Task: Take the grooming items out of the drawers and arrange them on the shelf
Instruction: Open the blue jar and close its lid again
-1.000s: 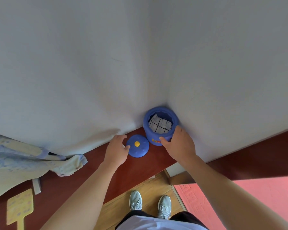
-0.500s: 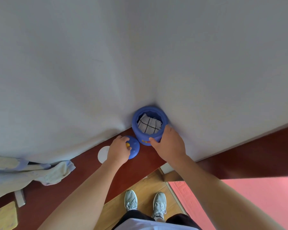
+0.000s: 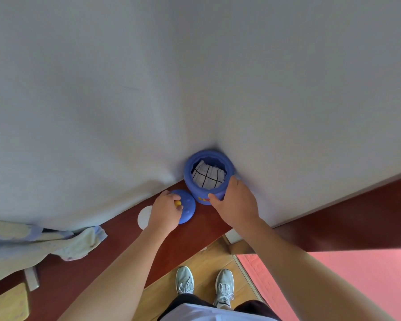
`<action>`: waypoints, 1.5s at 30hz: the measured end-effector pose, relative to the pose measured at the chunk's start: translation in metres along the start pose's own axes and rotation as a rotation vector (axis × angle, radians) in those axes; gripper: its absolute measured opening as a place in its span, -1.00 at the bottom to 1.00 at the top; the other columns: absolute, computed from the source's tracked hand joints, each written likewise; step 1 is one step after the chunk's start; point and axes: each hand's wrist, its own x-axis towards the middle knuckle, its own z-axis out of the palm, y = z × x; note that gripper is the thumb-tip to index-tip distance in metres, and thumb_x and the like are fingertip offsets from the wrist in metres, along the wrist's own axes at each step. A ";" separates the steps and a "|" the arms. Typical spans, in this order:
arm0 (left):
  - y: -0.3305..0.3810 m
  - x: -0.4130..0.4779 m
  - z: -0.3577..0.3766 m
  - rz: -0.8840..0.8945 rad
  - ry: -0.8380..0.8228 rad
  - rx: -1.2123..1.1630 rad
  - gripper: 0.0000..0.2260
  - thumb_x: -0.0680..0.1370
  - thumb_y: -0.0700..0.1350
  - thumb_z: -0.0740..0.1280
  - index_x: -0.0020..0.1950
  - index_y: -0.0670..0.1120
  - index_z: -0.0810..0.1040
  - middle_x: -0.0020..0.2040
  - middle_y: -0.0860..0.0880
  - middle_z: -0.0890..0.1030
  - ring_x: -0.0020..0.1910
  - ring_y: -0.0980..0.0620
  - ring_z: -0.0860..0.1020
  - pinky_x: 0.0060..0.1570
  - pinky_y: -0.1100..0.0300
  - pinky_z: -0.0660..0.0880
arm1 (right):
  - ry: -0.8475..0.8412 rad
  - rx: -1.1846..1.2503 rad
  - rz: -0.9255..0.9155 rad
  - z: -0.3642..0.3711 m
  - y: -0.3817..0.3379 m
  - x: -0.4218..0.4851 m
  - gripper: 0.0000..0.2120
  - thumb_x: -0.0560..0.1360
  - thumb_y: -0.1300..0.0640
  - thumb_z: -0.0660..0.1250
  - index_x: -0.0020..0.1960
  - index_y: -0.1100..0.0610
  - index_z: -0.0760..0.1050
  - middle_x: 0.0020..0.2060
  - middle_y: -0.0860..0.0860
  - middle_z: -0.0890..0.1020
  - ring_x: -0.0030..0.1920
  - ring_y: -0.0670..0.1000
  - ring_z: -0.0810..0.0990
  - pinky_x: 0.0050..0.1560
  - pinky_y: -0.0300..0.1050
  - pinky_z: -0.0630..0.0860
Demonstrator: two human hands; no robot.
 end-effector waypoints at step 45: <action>0.112 0.056 -0.052 0.382 0.047 -0.043 -0.91 0.44 -0.22 0.36 -0.25 -0.20 0.55 -0.22 -0.11 0.56 -0.24 -0.12 0.52 -0.17 -0.10 0.50 | 0.002 0.119 0.039 -0.001 -0.001 0.000 -0.44 0.46 -0.22 0.37 0.25 0.14 0.37 0.09 0.05 0.53 0.09 0.03 0.53 -0.01 -0.14 0.47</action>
